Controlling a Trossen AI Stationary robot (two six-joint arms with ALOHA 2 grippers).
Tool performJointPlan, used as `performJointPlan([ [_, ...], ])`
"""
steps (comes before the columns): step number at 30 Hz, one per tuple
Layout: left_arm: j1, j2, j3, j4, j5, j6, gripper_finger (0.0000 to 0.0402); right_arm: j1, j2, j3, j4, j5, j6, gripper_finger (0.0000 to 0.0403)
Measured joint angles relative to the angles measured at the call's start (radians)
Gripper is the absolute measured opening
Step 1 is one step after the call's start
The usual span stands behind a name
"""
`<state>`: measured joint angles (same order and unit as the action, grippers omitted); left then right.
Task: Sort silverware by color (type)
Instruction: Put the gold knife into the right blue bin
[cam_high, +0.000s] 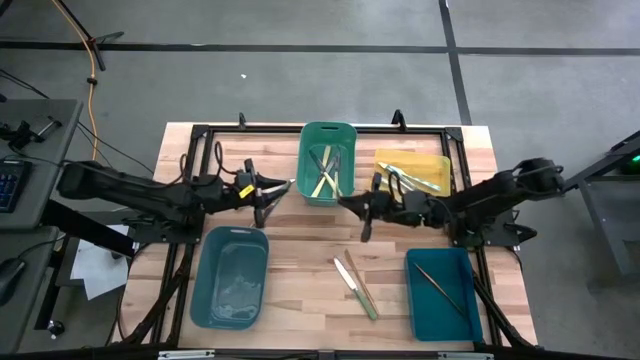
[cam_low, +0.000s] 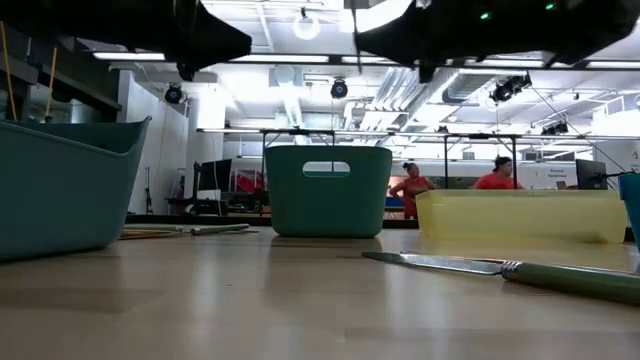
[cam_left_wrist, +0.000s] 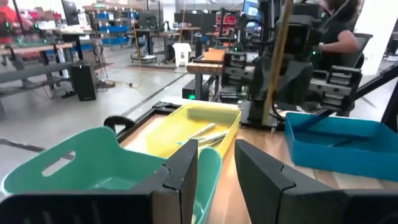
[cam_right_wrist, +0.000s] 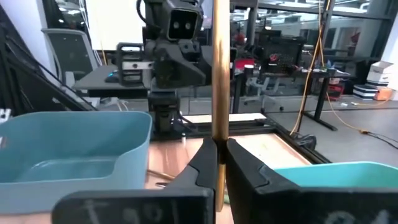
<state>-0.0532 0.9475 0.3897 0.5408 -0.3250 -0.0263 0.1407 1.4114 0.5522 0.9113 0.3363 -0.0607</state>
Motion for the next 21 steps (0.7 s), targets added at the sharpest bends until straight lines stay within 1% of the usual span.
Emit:
performJointPlan([
  [2,0.000,0.017,0.000,0.015,0.000,0.024,0.0102,-0.025,0.022,0.018,-0.002,-0.029,-0.005,0.0005],
  [6,0.000,0.022,0.000,0.037,-0.001,0.046,0.0102,-0.044,0.052,0.023,-0.010,-0.050,-0.003,0.0007],
  [10,0.000,0.017,0.000,0.035,0.000,0.039,0.0102,-0.045,0.077,0.022,-0.026,-0.051,0.000,0.0005],
  [21,0.000,0.017,0.000,0.034,0.000,0.038,0.0102,-0.045,0.080,0.022,-0.024,-0.051,0.002,0.0005],
])
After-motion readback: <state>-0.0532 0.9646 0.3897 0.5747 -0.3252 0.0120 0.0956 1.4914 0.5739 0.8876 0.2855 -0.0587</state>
